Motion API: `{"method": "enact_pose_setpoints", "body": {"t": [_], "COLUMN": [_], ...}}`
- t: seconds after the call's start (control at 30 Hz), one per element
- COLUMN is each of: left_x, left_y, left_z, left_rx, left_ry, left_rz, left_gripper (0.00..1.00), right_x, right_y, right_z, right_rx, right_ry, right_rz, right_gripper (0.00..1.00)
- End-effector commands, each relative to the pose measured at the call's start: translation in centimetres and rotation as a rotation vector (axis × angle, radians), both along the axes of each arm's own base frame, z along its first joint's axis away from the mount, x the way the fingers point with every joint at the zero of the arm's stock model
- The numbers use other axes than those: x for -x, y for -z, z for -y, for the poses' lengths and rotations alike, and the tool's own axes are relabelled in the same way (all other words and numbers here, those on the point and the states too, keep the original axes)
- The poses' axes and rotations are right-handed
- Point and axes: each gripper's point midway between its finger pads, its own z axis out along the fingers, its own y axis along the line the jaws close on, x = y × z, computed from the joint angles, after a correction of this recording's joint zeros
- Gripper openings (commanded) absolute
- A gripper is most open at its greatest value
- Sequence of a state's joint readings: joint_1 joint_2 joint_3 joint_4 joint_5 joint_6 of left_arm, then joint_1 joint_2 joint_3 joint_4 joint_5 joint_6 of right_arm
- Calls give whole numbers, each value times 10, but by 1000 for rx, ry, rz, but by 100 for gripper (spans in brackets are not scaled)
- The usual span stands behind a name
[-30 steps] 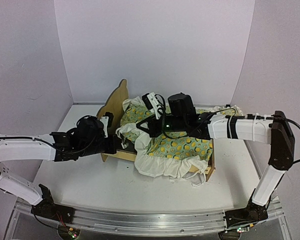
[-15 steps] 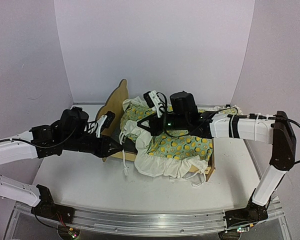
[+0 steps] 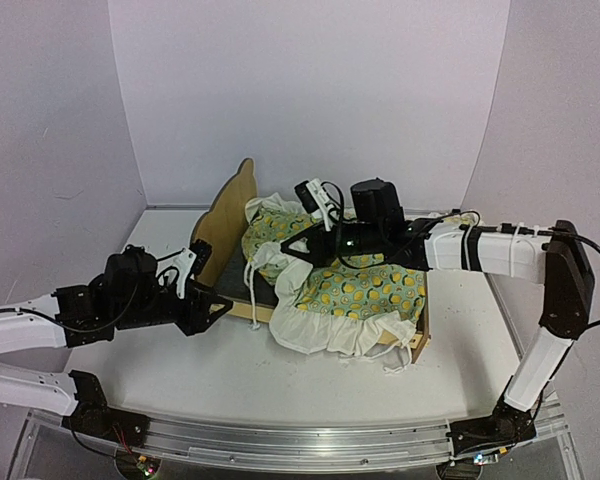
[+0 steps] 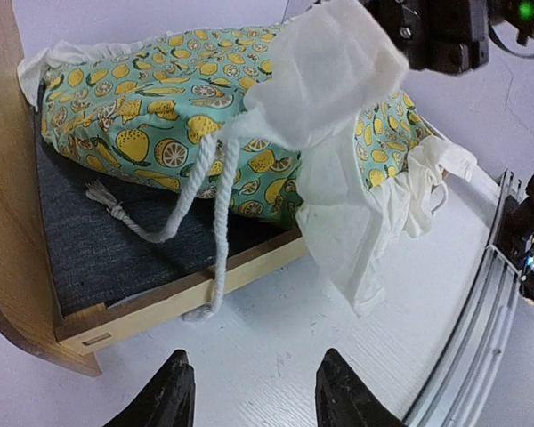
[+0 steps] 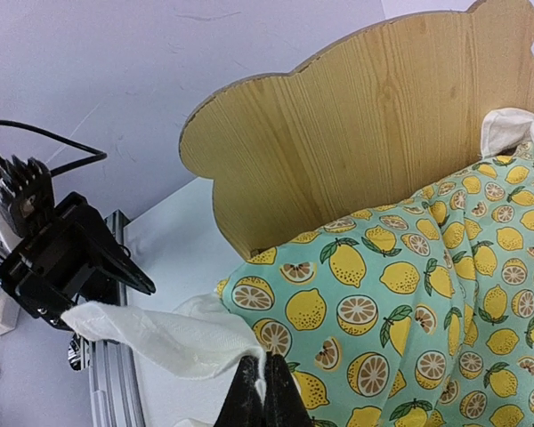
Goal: Set up the pet bed
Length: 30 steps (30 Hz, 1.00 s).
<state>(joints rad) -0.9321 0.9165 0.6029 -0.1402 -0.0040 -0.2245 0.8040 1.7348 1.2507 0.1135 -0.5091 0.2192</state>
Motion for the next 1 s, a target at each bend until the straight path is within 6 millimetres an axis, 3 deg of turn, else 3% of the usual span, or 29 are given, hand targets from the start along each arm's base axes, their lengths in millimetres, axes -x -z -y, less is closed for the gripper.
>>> {"method": "enact_pose_setpoints", "body": {"t": [0.0, 0.13, 0.27, 0.53, 0.8, 0.9, 0.97], "left_x": [-17, -42, -72, -96, -93, -99, -109], "left_y": [-34, -8, 4, 17, 23, 27, 29], "left_z": [7, 14, 18, 33, 66, 74, 74], "left_rx": [25, -144, -244, -340, -295, -300, -308], "left_ry": [37, 12, -82, -103, 36, 35, -3], "left_rz": [338, 420, 470, 545, 558, 549, 536], "left_gripper": [44, 23, 18, 21, 36, 36, 30], "right_x": [12, 12, 16, 16, 16, 17, 17], "right_y": [-39, -35, -35, -35, -39, -42, -43], "right_z": [15, 19, 20, 18, 18, 18, 19], "right_rx": [-98, -105, -107, -110, -115, -121, -123], "right_ry": [-120, -163, -185, -199, -202, -204, -203], "right_rz": [47, 31, 36, 39, 49, 53, 56], "right_gripper": [0, 0, 0, 0, 0, 0, 0]}}
